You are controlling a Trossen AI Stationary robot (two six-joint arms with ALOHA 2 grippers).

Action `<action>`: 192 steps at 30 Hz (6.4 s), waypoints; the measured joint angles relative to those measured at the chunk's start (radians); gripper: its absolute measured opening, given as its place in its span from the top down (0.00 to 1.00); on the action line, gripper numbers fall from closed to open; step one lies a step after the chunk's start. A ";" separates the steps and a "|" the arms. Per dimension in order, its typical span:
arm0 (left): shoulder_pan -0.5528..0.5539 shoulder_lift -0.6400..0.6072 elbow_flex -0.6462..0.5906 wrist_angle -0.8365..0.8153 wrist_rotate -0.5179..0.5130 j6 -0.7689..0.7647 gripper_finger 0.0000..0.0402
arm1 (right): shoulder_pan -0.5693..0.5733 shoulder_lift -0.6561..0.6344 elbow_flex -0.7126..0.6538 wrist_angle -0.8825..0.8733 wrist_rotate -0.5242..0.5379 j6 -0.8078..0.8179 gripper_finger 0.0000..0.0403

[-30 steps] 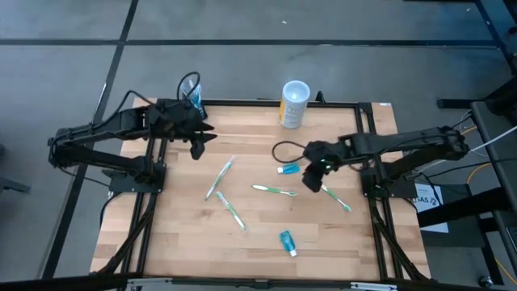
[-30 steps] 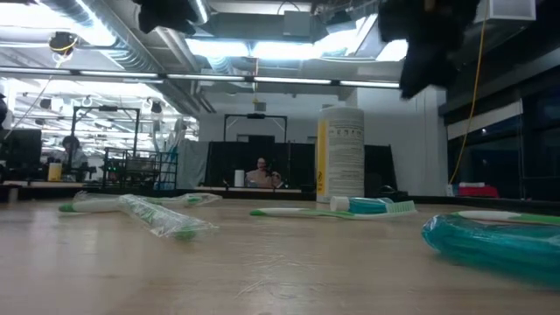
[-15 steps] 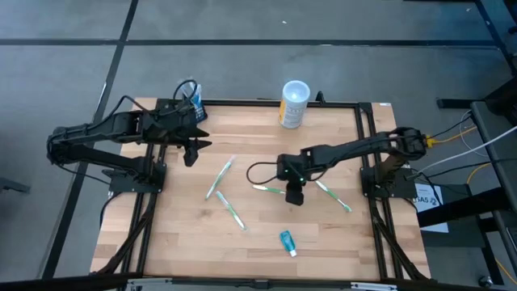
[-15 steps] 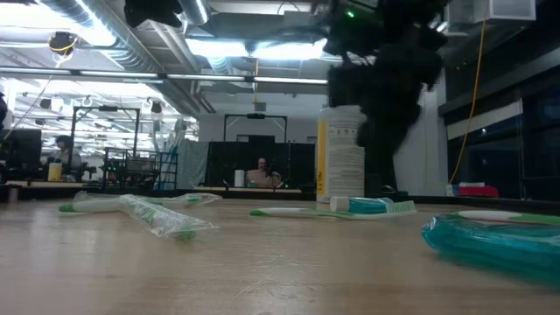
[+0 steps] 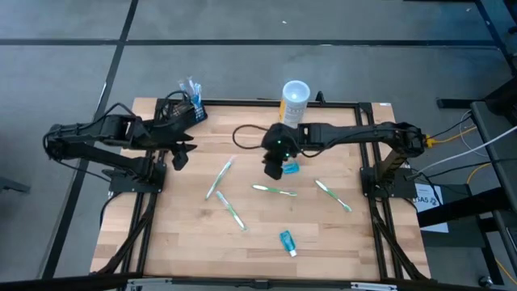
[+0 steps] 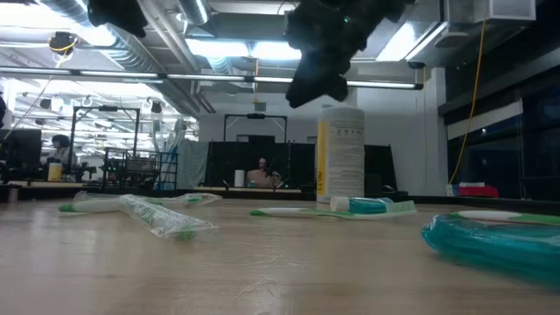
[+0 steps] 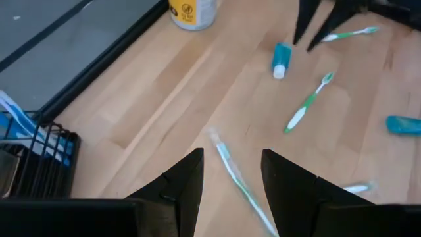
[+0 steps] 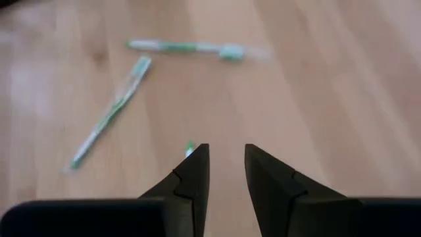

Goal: Pick & Place toothbrushing station
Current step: Put the blue mouthwash bottle into the middle section of the black organizer

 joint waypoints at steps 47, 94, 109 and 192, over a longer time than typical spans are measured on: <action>-0.478 -0.008 -0.152 0.026 -0.249 -0.545 0.63 | -0.109 0.079 -0.287 -0.156 -0.090 -0.277 0.76; -0.477 -0.002 -0.152 0.100 -0.275 -0.598 0.63 | -0.112 0.194 -0.204 -0.171 -0.010 -0.554 0.71; -0.462 0.005 -0.152 0.118 -0.287 -0.448 0.63 | -0.110 0.012 -0.211 0.004 -0.308 -0.259 0.84; 0.055 0.144 -0.151 0.866 0.127 0.123 0.77 | 0.007 -0.079 0.086 0.347 -0.185 0.005 0.68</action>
